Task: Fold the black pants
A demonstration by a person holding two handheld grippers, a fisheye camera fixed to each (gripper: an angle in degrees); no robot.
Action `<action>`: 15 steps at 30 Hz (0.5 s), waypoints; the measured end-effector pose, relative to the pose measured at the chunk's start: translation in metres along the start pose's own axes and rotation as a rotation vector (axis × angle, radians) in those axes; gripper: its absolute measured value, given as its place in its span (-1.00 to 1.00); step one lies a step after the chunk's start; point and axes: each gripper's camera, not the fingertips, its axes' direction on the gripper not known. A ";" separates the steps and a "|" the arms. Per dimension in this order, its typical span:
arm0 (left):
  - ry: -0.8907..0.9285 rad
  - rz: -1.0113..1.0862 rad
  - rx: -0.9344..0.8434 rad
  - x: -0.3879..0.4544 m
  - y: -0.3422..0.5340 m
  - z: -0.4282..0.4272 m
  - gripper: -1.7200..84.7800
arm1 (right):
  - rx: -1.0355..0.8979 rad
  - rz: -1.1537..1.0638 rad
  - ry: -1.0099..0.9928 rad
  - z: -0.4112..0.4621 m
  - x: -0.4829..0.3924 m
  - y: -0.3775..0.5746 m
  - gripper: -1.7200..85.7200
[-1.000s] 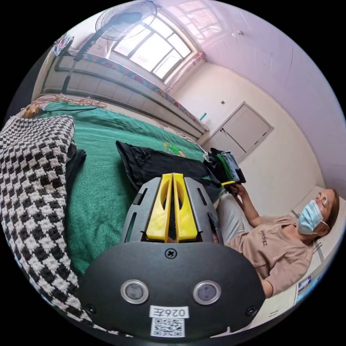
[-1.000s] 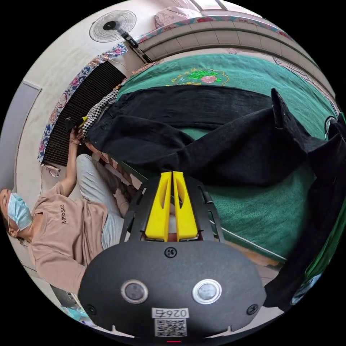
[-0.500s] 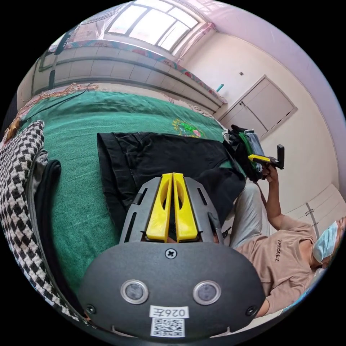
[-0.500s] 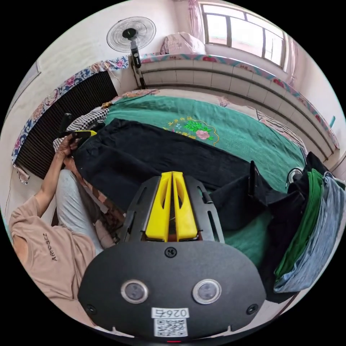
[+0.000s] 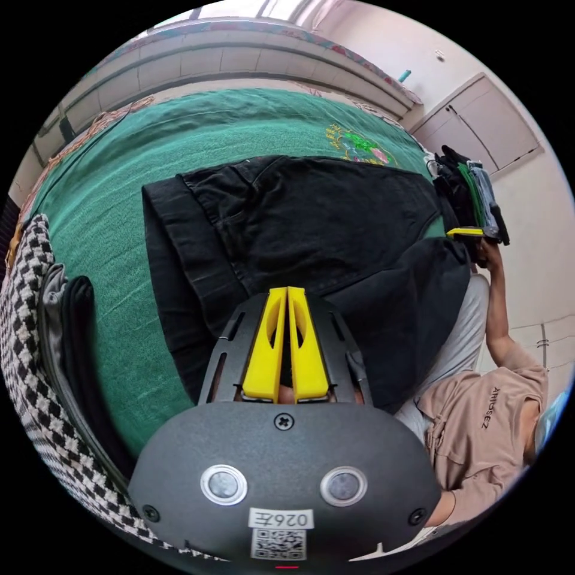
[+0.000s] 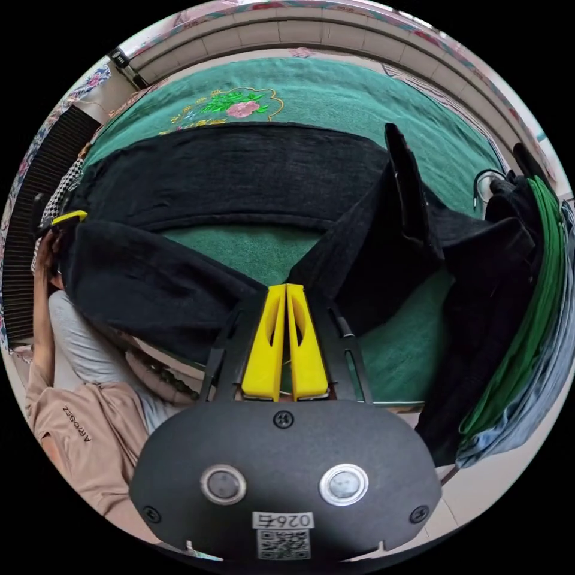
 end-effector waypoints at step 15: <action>-0.093 0.061 0.016 0.037 0.000 0.005 -0.98 | 0.297 -0.125 0.321 -0.007 -0.063 -0.062 -0.98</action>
